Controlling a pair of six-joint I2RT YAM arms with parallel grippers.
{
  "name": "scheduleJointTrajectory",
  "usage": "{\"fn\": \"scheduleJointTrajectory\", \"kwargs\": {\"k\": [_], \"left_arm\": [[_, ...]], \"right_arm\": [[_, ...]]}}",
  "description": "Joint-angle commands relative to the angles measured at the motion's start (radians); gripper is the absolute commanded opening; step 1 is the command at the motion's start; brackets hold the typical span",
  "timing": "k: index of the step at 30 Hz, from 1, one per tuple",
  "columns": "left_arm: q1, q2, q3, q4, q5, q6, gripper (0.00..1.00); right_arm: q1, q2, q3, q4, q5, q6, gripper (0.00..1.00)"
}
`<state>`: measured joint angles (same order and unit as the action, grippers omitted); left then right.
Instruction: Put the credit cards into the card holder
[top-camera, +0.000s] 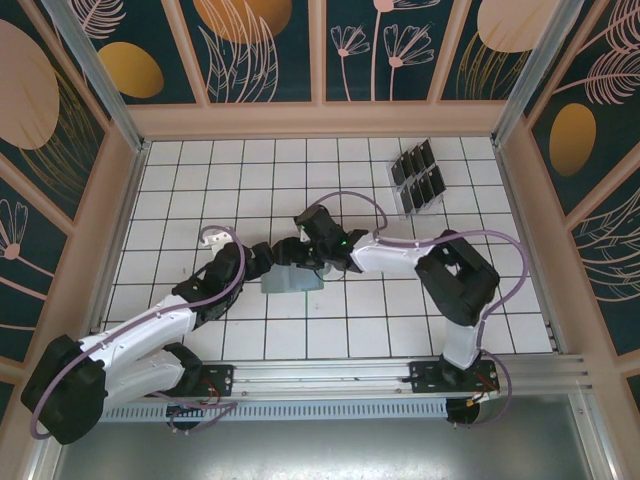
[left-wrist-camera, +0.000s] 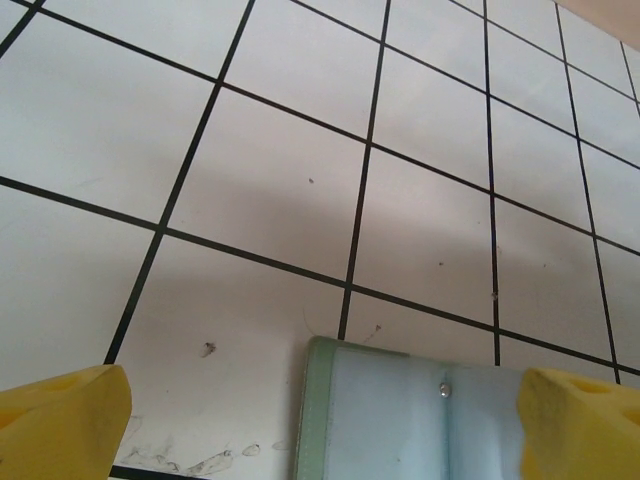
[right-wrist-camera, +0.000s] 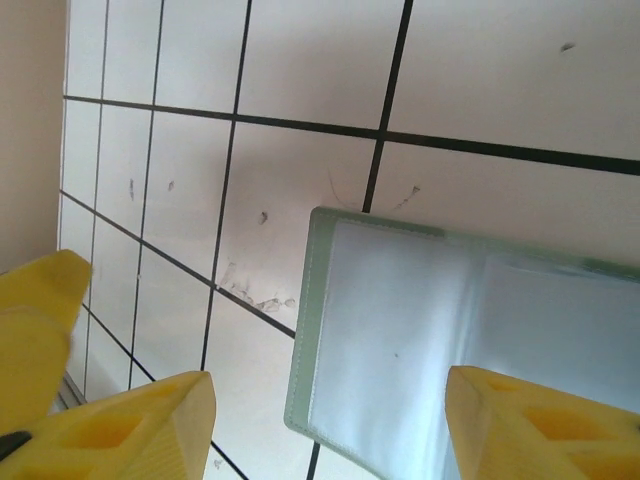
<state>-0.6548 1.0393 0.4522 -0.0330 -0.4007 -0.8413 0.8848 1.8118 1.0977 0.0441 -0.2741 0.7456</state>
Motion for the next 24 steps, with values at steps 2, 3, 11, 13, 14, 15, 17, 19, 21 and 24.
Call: {"fn": "scheduleJointTrajectory", "kwargs": {"k": [2,3,11,13,14,15,17,19,21,24], "left_arm": [[-0.008,0.004,-0.012,-0.033,0.010,0.010,0.99],[-0.007,0.004,-0.012,-0.033,0.010,0.010,0.99],[-0.007,0.011,-0.014,-0.028,0.010,0.011,0.99],[-0.007,0.012,-0.014,-0.029,0.010,0.013,0.98],[-0.007,0.013,-0.014,-0.030,0.011,0.013,0.98],[-0.007,0.013,-0.014,-0.030,0.009,0.013,0.98],[-0.008,0.011,-0.014,-0.031,0.008,0.015,0.98],[-0.008,0.010,-0.015,-0.031,0.008,0.015,0.99],[-0.008,0.011,-0.015,-0.030,0.007,0.014,0.99],[-0.008,0.014,-0.016,-0.027,0.009,0.015,0.98]], "right_arm": [[-0.014,-0.085,-0.050,-0.006,0.070,-0.026,0.64],[-0.014,-0.086,-0.058,-0.015,0.081,-0.028,0.64],[-0.009,-0.049,-0.094,-0.031,0.116,-0.028,0.65],[-0.007,-0.035,-0.093,-0.028,0.115,-0.027,0.65],[-0.007,-0.029,-0.093,-0.029,0.116,-0.027,0.65],[-0.007,-0.022,-0.092,-0.030,0.117,-0.025,0.65],[-0.007,-0.012,-0.096,-0.033,0.122,-0.023,0.65],[-0.006,-0.007,-0.100,-0.039,0.131,-0.019,0.65],[-0.006,-0.004,-0.105,-0.044,0.140,-0.017,0.65],[-0.006,-0.002,-0.107,-0.054,0.152,-0.014,0.66]]}}
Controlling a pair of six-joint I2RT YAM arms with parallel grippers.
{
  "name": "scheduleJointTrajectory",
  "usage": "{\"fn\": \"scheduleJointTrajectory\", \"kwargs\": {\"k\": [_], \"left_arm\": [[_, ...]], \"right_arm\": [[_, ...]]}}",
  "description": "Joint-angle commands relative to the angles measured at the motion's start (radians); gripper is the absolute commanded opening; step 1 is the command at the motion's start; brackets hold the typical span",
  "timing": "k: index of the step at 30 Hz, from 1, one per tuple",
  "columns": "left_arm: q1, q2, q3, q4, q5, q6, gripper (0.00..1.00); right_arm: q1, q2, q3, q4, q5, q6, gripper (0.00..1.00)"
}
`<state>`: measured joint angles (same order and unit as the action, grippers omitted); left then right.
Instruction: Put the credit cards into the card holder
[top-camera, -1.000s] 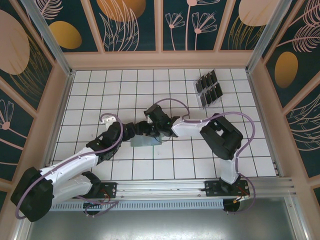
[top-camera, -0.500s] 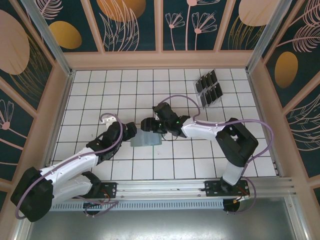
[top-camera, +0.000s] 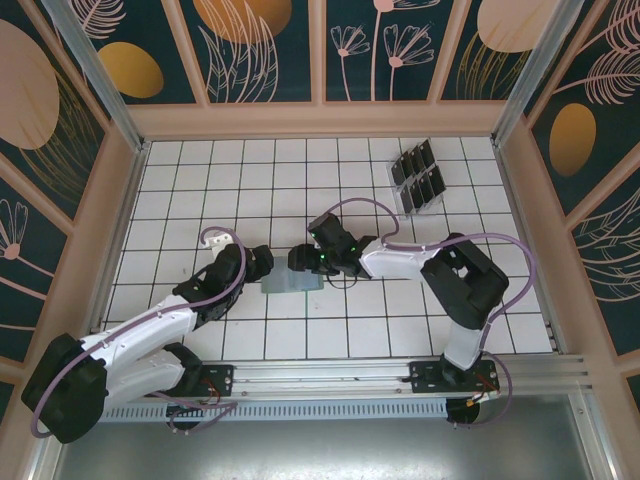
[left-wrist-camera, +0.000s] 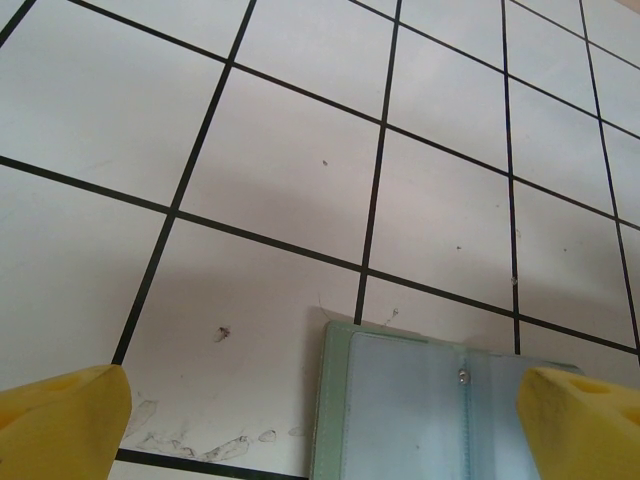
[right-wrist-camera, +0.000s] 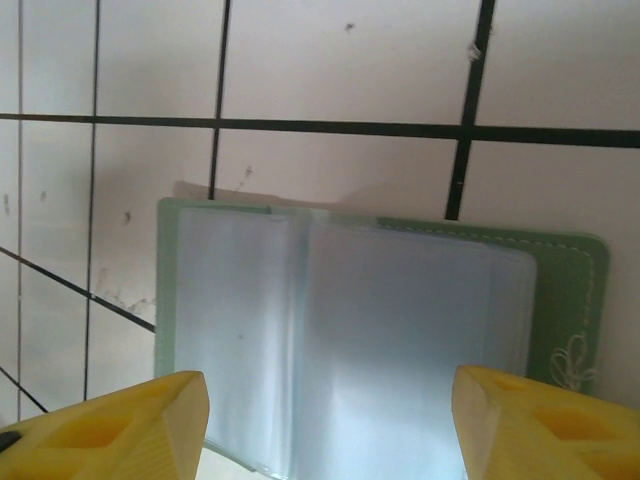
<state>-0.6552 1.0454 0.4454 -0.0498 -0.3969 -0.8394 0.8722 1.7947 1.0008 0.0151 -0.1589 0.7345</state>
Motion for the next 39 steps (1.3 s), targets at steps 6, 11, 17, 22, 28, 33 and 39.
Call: {"fn": "scheduleJointTrajectory", "kwargs": {"k": [6,11,17,22,28,33,39], "left_arm": [[-0.007,0.010,-0.010,-0.005,0.007,0.013,0.99],[-0.007,0.011,-0.011,-0.004,0.008,0.012,0.99],[-0.007,0.006,-0.011,-0.004,0.009,0.009,0.99],[-0.007,-0.008,-0.008,-0.009,0.008,0.008,0.99],[-0.007,-0.030,-0.009,-0.018,0.007,0.008,0.98],[-0.007,-0.063,-0.014,-0.028,0.003,0.002,0.99],[-0.007,-0.107,-0.024,-0.044,-0.004,-0.003,0.99]], "right_arm": [[0.011,0.040,-0.008,-0.035,0.043,0.003,0.67],[0.019,0.075,0.012,-0.023,0.006,-0.003,0.67],[0.025,0.057,0.023,0.011,-0.043,0.003,0.66],[0.042,0.030,0.046,0.037,-0.079,0.017,0.66],[0.068,0.053,0.114,0.035,-0.101,0.023,0.66],[0.085,0.109,0.185,0.022,-0.103,0.021,0.66],[0.096,0.223,0.282,0.010,-0.120,0.023,0.66]]}}
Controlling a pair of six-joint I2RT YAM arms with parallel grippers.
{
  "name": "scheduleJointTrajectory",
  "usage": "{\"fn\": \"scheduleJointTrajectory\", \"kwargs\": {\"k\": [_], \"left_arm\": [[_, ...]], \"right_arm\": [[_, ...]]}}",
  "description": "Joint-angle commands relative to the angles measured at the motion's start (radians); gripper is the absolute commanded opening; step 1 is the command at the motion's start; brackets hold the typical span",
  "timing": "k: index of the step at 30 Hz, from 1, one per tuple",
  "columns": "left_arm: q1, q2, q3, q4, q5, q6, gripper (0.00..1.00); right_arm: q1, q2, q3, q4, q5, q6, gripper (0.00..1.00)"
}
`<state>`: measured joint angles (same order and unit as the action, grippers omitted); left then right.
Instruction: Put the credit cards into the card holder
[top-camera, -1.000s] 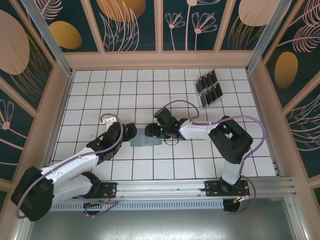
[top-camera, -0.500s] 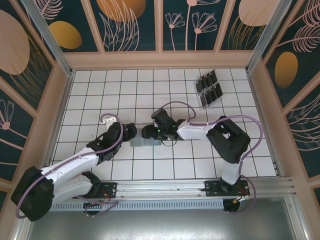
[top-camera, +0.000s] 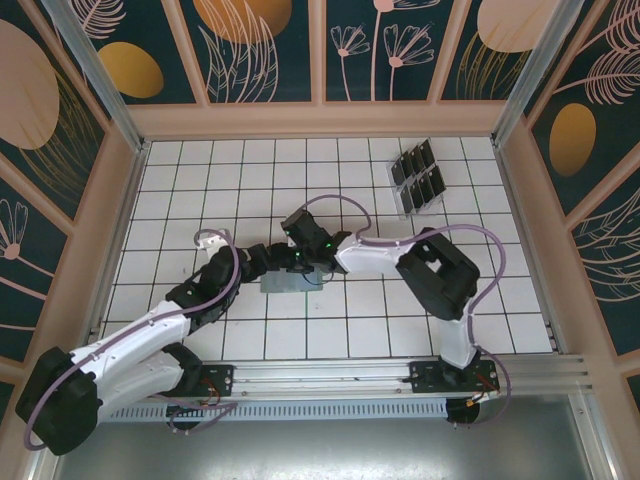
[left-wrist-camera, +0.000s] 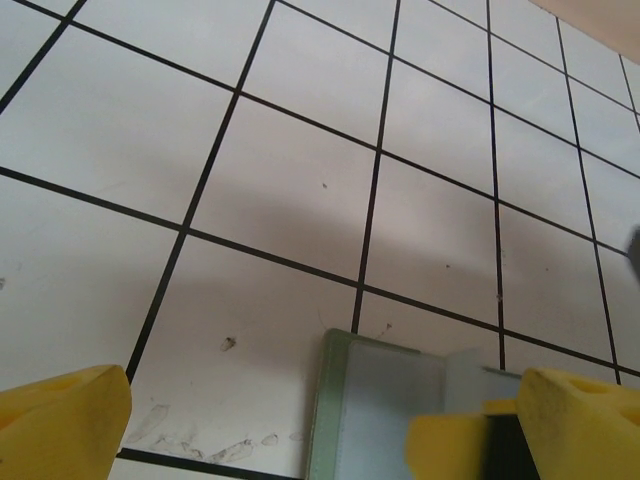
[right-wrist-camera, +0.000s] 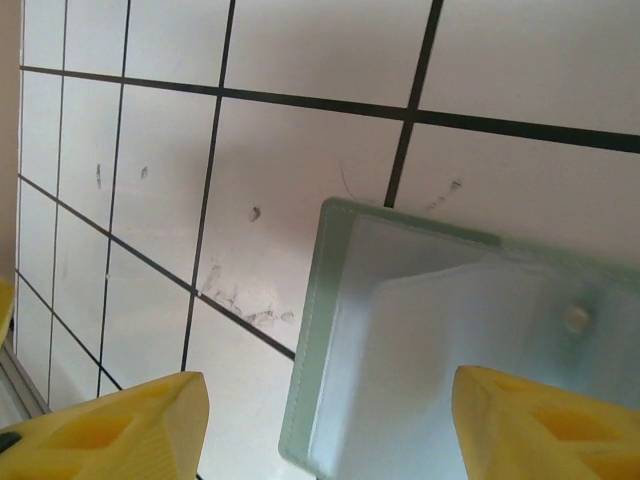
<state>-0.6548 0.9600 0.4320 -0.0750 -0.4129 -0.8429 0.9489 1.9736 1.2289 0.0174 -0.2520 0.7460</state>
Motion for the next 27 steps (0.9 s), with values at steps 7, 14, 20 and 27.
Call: {"fn": "scheduleJointTrajectory", "kwargs": {"k": [7,14,20,27], "left_arm": [[-0.007,-0.053,-0.027,-0.018,0.024,-0.004,0.98],[-0.007,-0.008,-0.029,0.017,0.080,0.007,0.99],[-0.007,0.065,0.011,0.042,0.125,0.040,0.99],[-0.008,0.190,0.112,0.041,0.117,0.103,0.98]], "right_arm": [[0.022,0.064,0.106,-0.024,-0.039,0.007,0.66],[-0.021,-0.169,0.069,-0.150,0.067,-0.070,0.66],[-0.224,-0.383,-0.016,-0.295,0.154,-0.122,0.66],[-0.563,-0.525,-0.023,-0.389,0.191,-0.245,0.67]]}}
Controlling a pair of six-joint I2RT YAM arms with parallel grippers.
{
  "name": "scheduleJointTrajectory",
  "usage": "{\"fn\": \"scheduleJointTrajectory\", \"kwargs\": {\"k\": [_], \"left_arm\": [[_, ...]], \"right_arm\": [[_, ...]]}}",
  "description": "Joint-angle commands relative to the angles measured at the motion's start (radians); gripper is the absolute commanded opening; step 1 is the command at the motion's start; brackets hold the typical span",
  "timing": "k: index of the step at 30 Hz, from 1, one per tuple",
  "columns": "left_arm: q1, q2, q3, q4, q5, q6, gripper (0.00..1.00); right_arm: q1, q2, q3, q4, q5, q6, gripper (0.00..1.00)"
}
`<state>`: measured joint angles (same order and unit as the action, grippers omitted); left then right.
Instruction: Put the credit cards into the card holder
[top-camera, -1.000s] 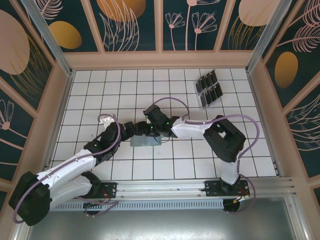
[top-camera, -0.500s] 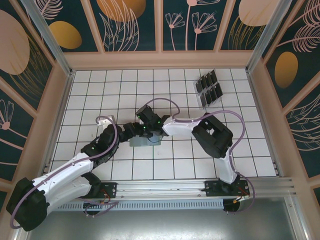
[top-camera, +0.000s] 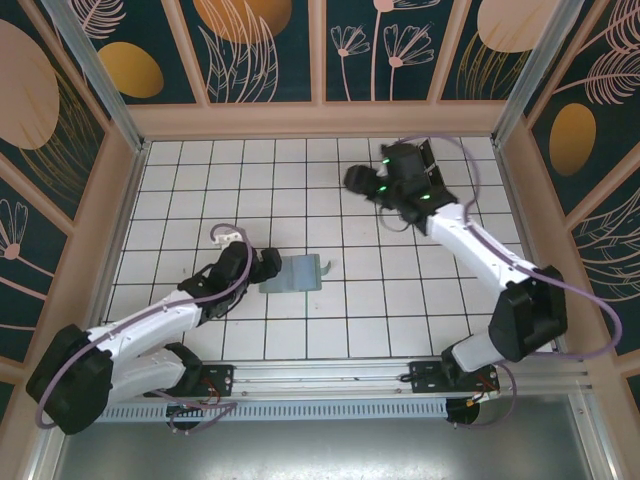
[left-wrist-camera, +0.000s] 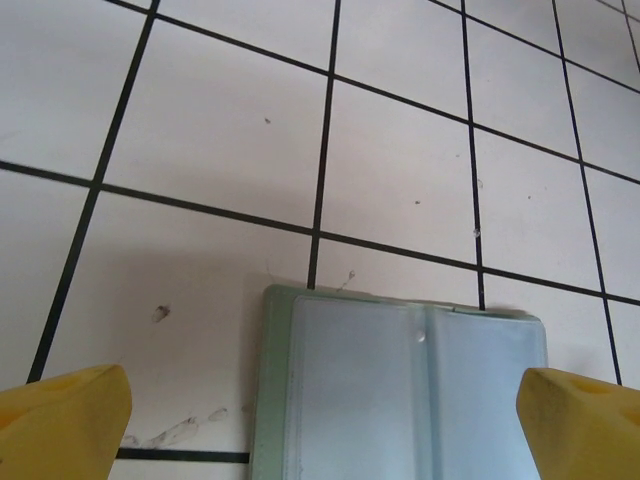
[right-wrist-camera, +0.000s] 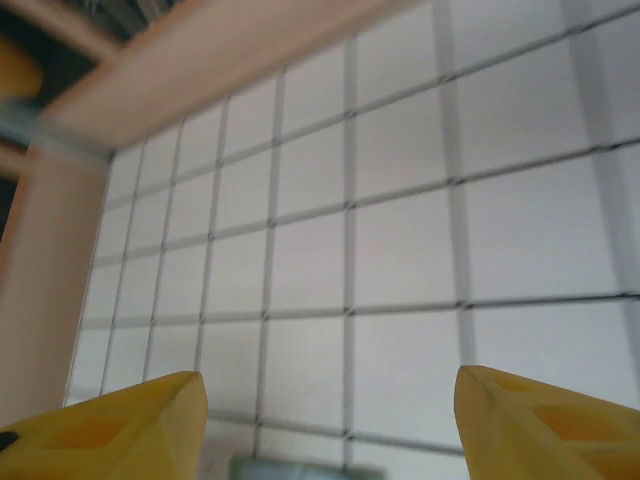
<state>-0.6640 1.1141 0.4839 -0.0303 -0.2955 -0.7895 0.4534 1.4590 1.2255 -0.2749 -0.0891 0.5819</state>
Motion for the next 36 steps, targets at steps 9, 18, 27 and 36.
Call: {"fn": "scheduleJointTrajectory", "kwargs": {"k": [9,18,27,36], "left_arm": [[0.003,0.158,0.155,-0.024,-0.011,0.098,0.99],[0.002,0.201,0.198,-0.054,-0.017,0.105,0.99],[0.004,0.232,0.211,-0.058,-0.015,0.104,0.99],[0.003,0.260,0.214,-0.049,-0.019,0.106,0.99]], "right_arm": [[-0.179,0.176,0.085,-0.227,0.200,-0.288,0.55],[-0.187,0.348,0.151,-0.235,0.366,-0.381,0.36],[-0.188,0.481,0.226,-0.231,0.426,-0.428,0.35],[-0.189,0.566,0.297,-0.241,0.416,-0.432,0.30]]}}
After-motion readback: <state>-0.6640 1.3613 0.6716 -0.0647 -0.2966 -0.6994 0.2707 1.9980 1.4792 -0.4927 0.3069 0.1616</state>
